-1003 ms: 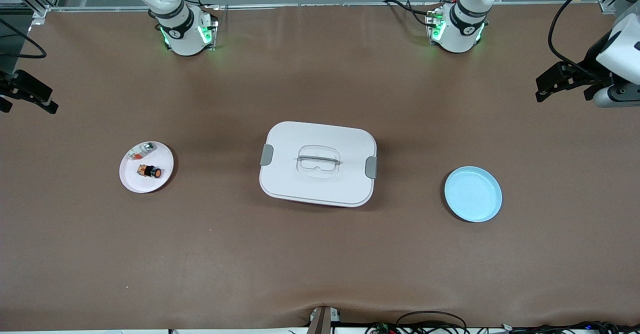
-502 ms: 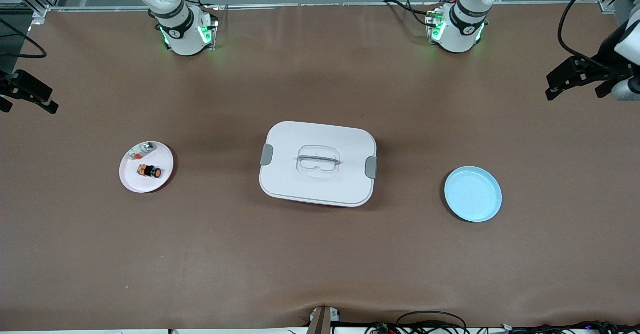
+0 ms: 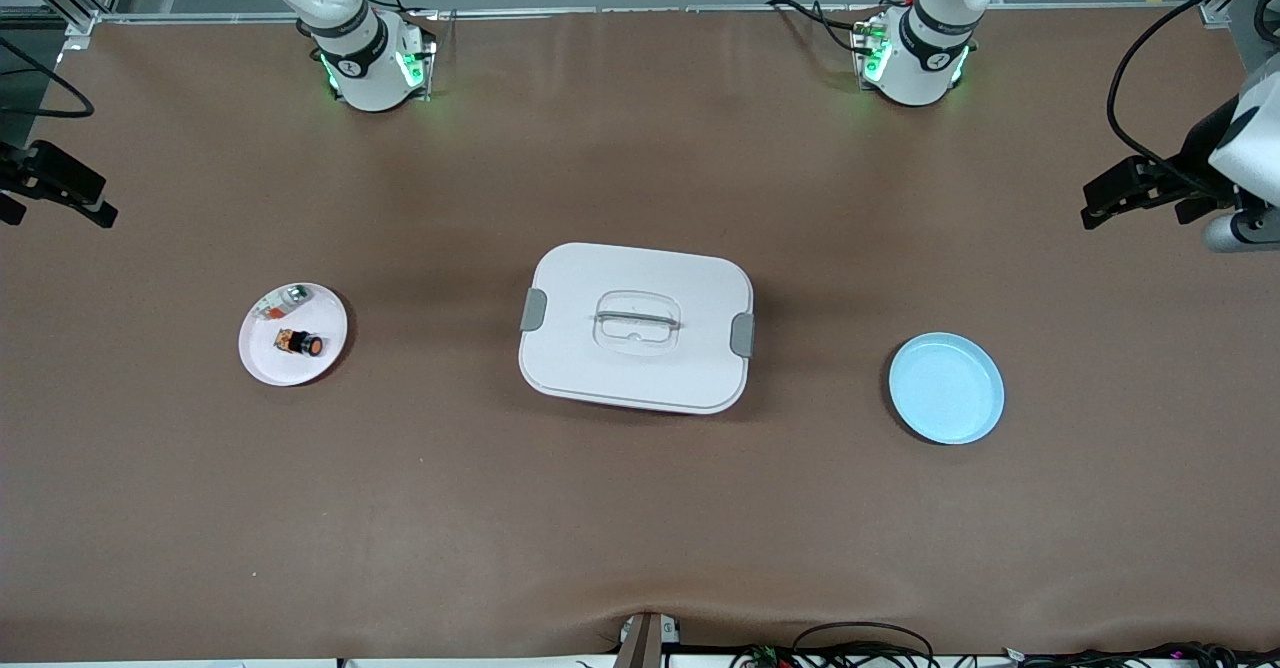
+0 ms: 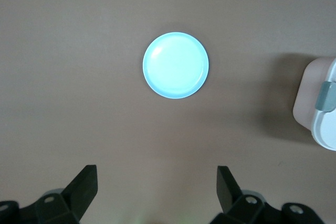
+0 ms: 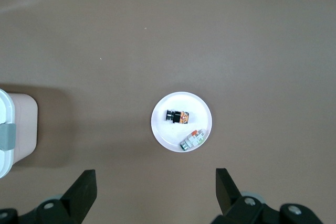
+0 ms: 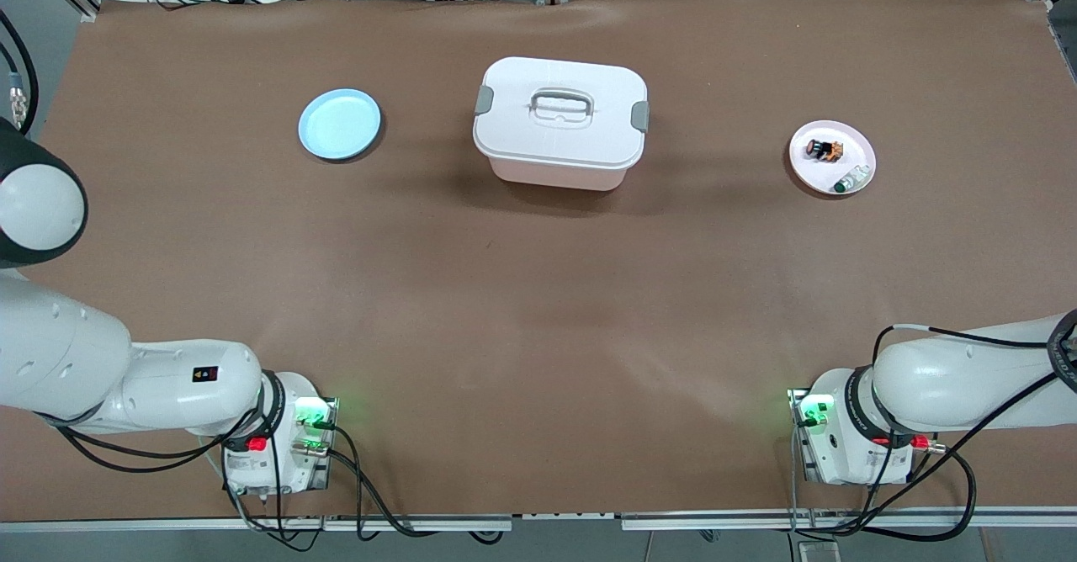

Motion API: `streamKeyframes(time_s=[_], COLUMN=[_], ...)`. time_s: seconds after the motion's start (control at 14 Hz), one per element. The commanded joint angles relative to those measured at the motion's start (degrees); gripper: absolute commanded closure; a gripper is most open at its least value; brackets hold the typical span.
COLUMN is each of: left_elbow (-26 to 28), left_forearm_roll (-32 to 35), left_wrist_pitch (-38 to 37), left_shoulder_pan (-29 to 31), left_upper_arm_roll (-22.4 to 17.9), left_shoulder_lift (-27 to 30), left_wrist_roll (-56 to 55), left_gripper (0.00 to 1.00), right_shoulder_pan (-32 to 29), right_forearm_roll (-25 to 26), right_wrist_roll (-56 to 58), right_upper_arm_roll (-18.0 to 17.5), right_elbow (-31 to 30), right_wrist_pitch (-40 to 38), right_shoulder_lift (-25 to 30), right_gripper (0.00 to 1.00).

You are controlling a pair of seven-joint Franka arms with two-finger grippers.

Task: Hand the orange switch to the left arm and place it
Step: 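Move the right gripper down over the switch on the white plate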

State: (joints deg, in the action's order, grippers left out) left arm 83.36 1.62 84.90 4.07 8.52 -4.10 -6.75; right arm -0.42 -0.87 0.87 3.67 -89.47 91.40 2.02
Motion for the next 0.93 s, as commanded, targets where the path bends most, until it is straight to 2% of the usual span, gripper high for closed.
streamKeyframes(time_s=[0.0, 0.29, 0.5, 0.64, 0.86], left_elbow=[-0.30, -0.48, -1.17, -3.11, -3.29], left_forearm_roll=[1.01, 1.10, 0.75, 0.75, 0.05], left_wrist_pitch=[-1.14, -0.96, -0.96, -0.96, -0.96], left_shoulder_pan=[1.03, -0.02, 0.86, 1.03, 1.99], left_upper_arm_roll=[0.45, 0.71, 0.10, -0.08, -0.25], left_shoulder_lift=[0.50, -0.20, -2.13, -2.32, -1.97], left_wrist_roll=[0.94, 0.60, 0.69, 0.68, 0.95], left_gripper=[0.00, 0.00, 0.00, 0.00, 0.00], right_shoulder_pan=[-0.72, -0.02, -0.46, -0.37, -0.28], right_forearm_roll=[0.07, 0.25, 0.34, 0.86, 2.01], right_wrist_roll=[-0.43, 0.01, -0.34, -0.34, -0.43], right_upper_arm_roll=[-0.16, -0.24, -0.24, -0.16, -0.24], right_elbow=[0.87, 0.61, 0.17, -2.71, -12.10], right_wrist_pitch=[-1.93, -5.09, -3.43, 1.73, 15.51], right_shoulder_lift=[-1.05, -3.60, -8.42, -9.49, -9.41], right_gripper=[0.00, 0.00, 0.00, 0.00, 0.00])
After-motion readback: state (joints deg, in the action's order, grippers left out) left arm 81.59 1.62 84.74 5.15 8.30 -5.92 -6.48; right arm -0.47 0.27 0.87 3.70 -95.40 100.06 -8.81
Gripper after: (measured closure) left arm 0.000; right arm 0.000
